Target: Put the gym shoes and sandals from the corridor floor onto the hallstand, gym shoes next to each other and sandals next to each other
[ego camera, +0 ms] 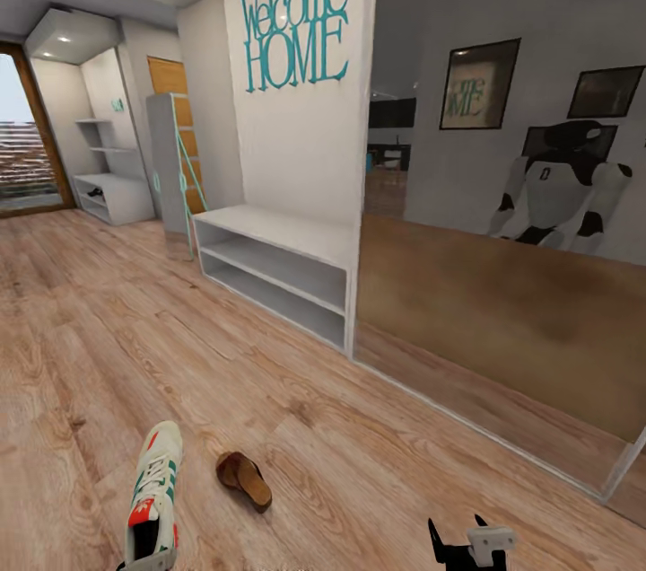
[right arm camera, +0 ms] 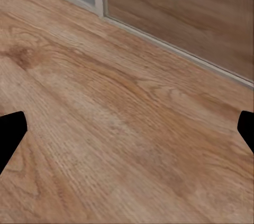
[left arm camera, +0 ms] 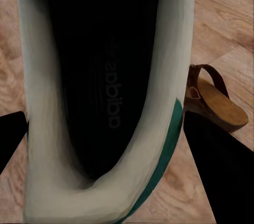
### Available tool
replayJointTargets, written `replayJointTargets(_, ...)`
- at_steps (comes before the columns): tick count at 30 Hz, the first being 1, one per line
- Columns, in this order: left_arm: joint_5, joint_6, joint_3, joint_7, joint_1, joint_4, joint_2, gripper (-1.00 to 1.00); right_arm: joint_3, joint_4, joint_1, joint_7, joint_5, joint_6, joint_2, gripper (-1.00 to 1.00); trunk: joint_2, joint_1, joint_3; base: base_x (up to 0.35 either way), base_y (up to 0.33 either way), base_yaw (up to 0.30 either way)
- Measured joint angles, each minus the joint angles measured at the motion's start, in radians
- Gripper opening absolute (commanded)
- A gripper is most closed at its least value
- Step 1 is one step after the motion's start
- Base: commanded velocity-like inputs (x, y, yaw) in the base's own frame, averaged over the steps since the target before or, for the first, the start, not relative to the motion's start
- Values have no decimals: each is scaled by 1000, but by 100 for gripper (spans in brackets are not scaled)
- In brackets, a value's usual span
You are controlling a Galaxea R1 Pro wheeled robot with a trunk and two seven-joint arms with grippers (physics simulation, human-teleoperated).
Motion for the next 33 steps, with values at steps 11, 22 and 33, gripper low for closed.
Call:
replayJointTargets(11,0,0,0,0,0,0,0,-100,0,0,0,0,0,0,0,100,0,0,-8,0,0,272)
replayJointTargets(22,0,0,0,0,0,0,0,-100,0,0,0,0,0,0,0,100,0,0,-15,0,0,272)
replayJointTargets(33,0,0,0,0,0,0,0,-100,0,0,0,0,0,0,0,100,0,0,-23,0,0,272)
